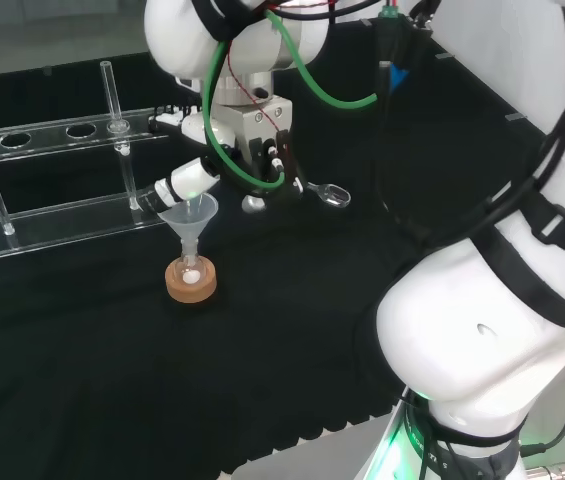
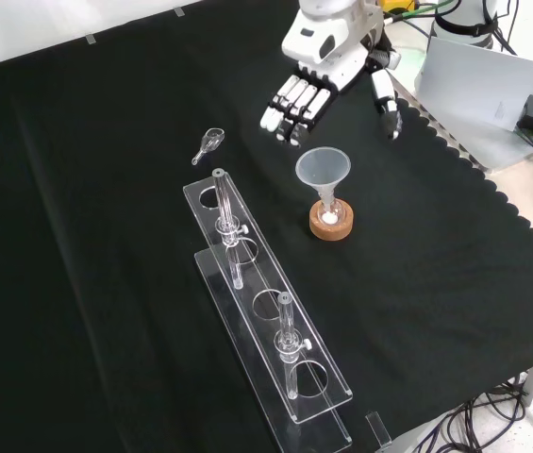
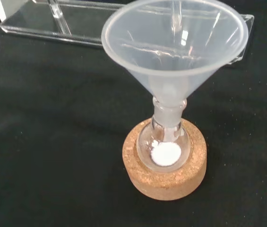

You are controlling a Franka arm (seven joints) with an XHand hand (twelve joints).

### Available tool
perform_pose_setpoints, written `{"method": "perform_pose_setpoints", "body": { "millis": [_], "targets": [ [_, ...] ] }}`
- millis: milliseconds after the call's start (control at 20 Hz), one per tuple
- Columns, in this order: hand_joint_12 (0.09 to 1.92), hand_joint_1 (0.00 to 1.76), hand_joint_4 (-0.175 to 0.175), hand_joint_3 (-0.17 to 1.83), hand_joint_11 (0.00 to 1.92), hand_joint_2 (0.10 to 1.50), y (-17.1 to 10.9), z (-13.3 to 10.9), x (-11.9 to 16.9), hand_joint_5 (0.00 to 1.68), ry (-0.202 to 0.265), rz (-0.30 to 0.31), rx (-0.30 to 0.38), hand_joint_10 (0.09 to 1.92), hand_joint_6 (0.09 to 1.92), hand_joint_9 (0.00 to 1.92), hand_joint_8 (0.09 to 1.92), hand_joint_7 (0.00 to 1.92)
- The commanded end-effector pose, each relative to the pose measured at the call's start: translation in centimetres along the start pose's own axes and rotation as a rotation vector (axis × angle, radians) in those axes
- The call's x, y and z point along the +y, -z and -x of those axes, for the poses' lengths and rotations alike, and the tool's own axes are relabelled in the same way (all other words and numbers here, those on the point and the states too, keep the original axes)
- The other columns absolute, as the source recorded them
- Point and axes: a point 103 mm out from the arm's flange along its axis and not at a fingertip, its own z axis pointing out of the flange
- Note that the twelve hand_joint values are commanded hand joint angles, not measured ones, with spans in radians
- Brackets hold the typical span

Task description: Remove the funnel from the round-bottom flask.

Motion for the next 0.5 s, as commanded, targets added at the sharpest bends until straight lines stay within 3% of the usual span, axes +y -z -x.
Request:
{"method": "perform_pose_setpoints", "body": {
  "millis": [50, 500],
  "targets": [
    [0.26, 0.34, 0.034, 0.02, 0.0, 0.66, -1.7, 0.3, 1.7, 0.0, 0.01, -0.034, -0.031, 0.09, 0.09, 0.0, 0.09, 0.1],
    [0.32, 0.34, 0.029, 0.01, 0.0, 0.66, -4.3, 0.3, 2.9, 0.0, -0.019, -0.096, -0.028, 0.09, 0.09, 0.0, 0.09, 0.1]
  ]
}}
